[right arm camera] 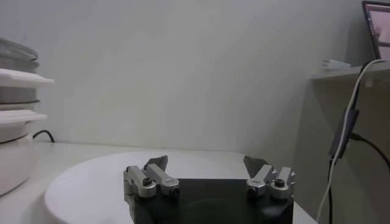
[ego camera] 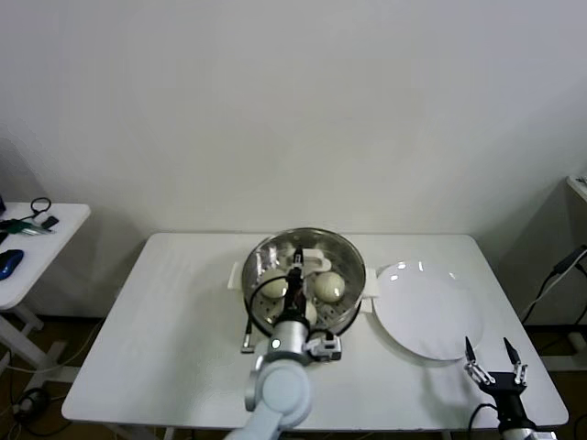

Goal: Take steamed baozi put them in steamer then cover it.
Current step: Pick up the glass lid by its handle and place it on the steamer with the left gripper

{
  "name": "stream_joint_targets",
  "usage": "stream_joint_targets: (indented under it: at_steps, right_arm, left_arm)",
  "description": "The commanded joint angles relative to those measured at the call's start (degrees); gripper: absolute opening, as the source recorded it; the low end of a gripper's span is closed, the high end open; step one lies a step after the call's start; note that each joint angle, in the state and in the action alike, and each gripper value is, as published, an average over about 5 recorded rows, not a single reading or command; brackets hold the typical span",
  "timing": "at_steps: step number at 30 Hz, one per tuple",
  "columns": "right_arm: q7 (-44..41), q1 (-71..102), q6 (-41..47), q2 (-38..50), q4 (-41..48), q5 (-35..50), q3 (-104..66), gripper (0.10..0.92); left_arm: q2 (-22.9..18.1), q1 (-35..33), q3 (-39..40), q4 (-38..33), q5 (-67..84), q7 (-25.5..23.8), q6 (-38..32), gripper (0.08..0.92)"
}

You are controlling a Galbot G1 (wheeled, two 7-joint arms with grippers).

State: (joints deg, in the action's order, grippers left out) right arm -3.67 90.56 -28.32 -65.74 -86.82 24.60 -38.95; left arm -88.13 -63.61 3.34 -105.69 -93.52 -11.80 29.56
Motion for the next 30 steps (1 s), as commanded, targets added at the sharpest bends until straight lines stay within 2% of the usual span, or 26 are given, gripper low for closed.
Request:
stream_joint_targets:
  at_steps: [1,18,24,27,30]
  right_arm:
    - [-0.08,0.02,-0.11,-0.06,-0.10,0.02,-0.19,0.823]
    - [-0.37,1.01,-0.90,-1.10,-1.53,-0.15,-0.83,0.823]
    - [-0.47,1.52,-0.74,-1.40,-2.52,-0.92,-1.29,0.823]
    - [-0.53,1.59,0.02,-1.59,-2.89,-1.03,-1.40,0.823]
    - [-0.70,1.78,0.85,-1.52,-3.26,-1.17,-1.37,0.823]
  left_arm:
    - [-0.31,-0.33,-0.20,0.88,-0.60,0.32,-0.17,0.133]
    - [-0.07,-0.78,-0.42,1.63,-0.97,0.74,-0.74,0.133]
    - [0.62,-1.37,-0.03,-0.21,0.20,0.32,-1.32,0.137]
    - [1.32,-1.53,0.25,-2.54,1.91,-0.71,-1.37,0.181]
    - [2.49,-2.15,0.38,-6.02,4.27,-2.41,-1.24,0.261]
